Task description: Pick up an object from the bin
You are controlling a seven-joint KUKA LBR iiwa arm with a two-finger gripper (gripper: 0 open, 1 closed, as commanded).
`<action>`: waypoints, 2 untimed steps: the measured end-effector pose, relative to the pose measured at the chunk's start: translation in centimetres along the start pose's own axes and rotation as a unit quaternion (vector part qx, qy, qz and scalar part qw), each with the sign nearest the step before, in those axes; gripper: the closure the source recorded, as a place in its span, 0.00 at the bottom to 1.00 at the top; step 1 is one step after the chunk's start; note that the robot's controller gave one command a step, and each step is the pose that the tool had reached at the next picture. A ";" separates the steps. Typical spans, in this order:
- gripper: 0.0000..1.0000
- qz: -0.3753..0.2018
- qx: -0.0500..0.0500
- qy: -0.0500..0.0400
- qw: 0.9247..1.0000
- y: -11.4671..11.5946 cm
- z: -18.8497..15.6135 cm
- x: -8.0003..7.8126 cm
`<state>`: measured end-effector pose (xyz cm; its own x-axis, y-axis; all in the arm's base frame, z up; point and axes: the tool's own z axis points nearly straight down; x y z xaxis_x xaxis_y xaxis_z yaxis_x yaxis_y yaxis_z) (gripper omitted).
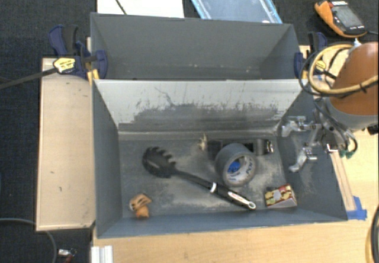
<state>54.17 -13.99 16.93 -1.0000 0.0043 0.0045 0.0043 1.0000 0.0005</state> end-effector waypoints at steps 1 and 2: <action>0.00 -0.003 0.001 -0.004 1.000 0.1 -0.5 -0.2; 0.00 -0.133 0.002 -0.007 0.991 -0.7 5.7 2.2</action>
Offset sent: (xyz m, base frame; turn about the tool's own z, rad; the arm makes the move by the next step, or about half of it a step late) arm -0.0402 -0.0114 -0.0993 -0.4269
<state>51.97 -14.63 11.24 -0.9654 -0.2605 -0.0085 -0.2605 0.9655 -0.0042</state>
